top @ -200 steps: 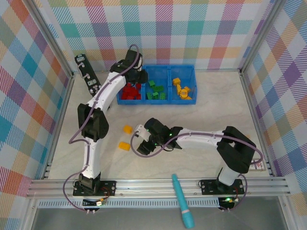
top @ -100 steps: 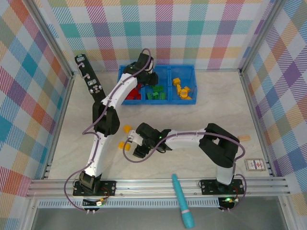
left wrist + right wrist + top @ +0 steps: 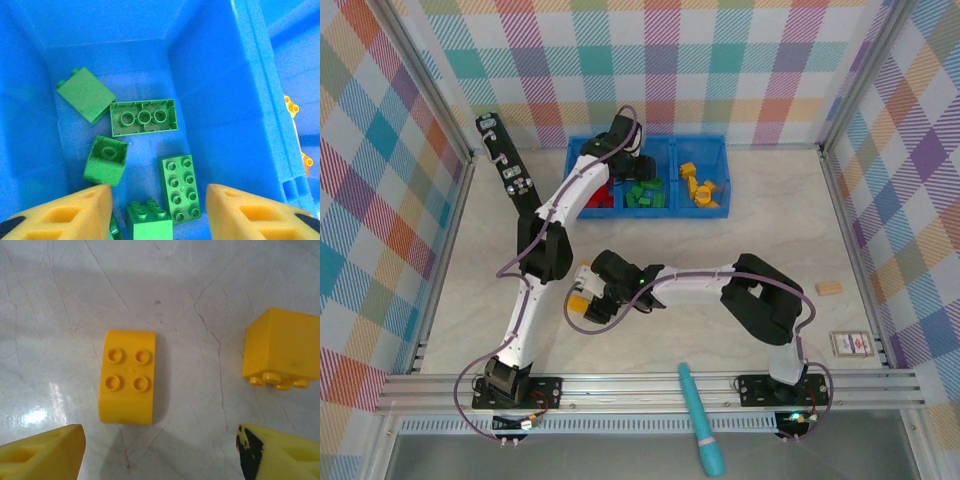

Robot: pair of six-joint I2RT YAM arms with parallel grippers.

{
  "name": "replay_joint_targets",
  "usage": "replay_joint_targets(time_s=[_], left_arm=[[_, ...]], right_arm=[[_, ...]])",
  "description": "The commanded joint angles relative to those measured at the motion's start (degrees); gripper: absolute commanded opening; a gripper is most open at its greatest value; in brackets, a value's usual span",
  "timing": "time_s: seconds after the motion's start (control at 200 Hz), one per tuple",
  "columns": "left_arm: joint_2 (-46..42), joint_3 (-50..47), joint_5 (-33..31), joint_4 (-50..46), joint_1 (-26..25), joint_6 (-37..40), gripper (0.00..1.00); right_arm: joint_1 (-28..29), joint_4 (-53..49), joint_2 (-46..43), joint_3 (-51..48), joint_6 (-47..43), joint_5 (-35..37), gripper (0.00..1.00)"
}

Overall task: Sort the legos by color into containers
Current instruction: Place the lego in the container, then pick up the lego from the bottom-center of the table.

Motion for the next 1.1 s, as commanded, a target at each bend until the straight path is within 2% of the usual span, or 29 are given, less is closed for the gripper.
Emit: replay_joint_targets(time_s=[0.0, 0.25, 0.465, 0.62, 0.7, 0.945, 1.095], left_arm=[[-6.73, 1.80, -0.31, 0.20, 0.14, 1.77, 0.53], [-15.02, 0.69, -2.76, -2.60, 1.37, 3.72, 0.53], [-26.13, -10.21, -5.33, -3.21, 2.73, 5.72, 0.55], [-33.75, -15.98, -7.84, -6.36, 3.52, 7.49, 0.55], [-37.92, -20.09, -8.53, -7.02, 3.99, 8.22, 0.56], [-49.91, -33.88, -9.94, -10.17, 6.27, 9.78, 0.57], [-56.45, -44.17, -9.63, -10.23, 9.11, 9.09, 0.57]], right_arm=[[0.48, 0.35, 1.39, 2.07, -1.01, -3.09, 0.80], [1.83, -2.03, 4.78, 6.24, -3.00, -5.89, 0.81], [1.94, -4.64, 8.71, 10.20, -3.13, -5.53, 0.82], [2.01, -7.22, 11.13, 12.80, -3.66, -4.83, 0.78], [2.02, -8.22, 12.18, 13.75, -4.09, -4.43, 0.72], [2.01, -8.94, 12.36, 13.55, -4.98, -3.51, 0.40], [1.52, -9.17, 9.06, 11.46, -3.99, -2.93, 0.30]])
